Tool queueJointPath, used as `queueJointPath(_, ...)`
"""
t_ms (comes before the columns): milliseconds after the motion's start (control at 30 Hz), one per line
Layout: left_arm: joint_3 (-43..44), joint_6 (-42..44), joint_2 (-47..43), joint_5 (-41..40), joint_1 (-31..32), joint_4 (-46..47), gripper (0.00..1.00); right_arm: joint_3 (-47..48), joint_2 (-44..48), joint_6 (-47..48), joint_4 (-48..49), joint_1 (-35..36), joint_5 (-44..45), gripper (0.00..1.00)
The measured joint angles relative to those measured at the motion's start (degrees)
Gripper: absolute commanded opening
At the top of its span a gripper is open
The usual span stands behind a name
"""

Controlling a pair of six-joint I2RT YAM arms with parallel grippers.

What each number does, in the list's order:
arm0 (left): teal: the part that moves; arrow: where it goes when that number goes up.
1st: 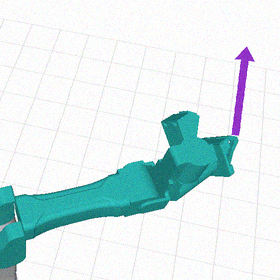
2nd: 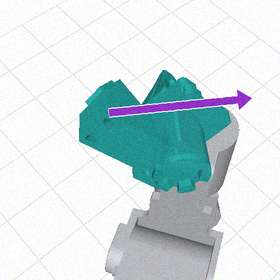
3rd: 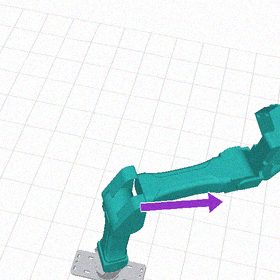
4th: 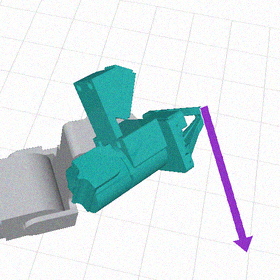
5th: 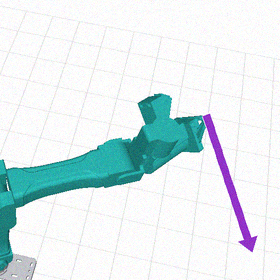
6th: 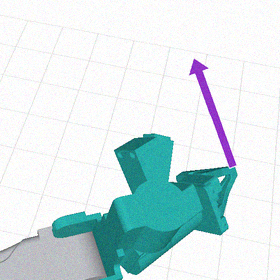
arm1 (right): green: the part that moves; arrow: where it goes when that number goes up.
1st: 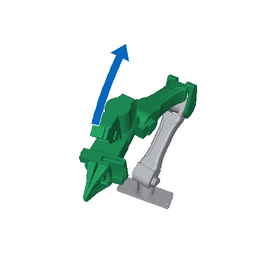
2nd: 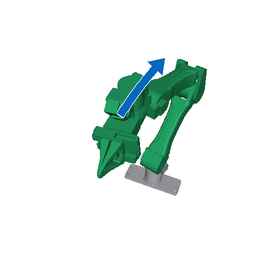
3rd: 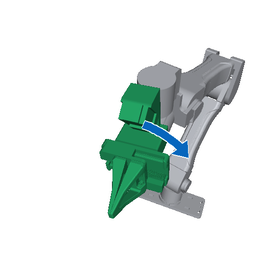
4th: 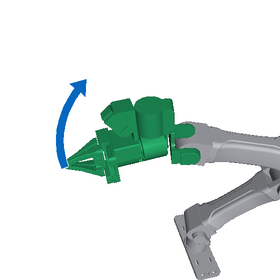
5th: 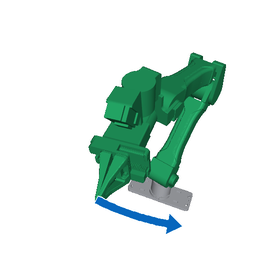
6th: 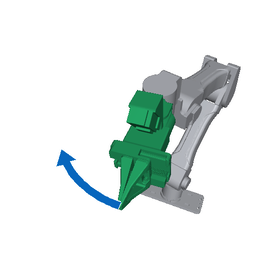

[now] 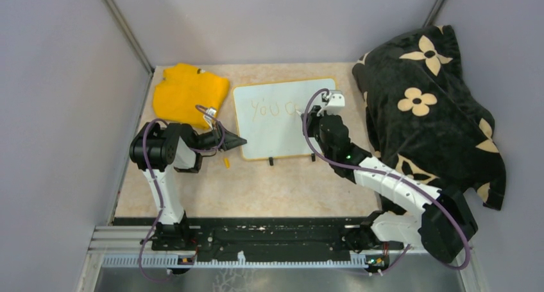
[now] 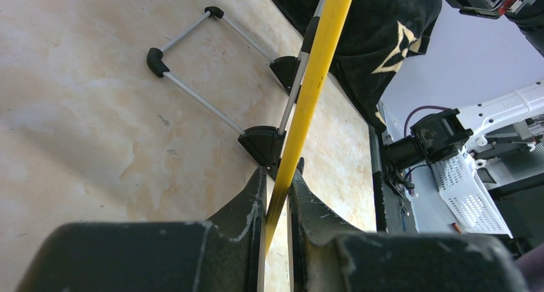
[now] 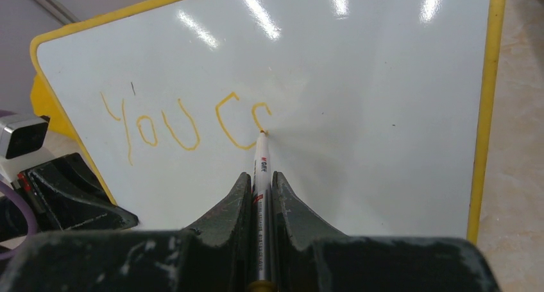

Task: Write a sentence on the whiteboard

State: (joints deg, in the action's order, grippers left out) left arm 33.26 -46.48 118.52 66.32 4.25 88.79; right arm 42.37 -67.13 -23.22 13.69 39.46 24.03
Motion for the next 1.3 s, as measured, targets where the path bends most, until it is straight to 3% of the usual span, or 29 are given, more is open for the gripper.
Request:
queueJointPath(467, 0.00, 0.00, 0.00, 0.00, 0.00, 0.00, 0.00, -1.77, 2.10, 0.28, -1.57, 0.00, 1.42, 0.00)
queueJointPath(1300, 0.00, 0.00, 0.04, 0.02, 0.00, 0.00, 0.00, 3.52, -1.03, 1.68, -1.68, -0.76, 1.62, 0.00)
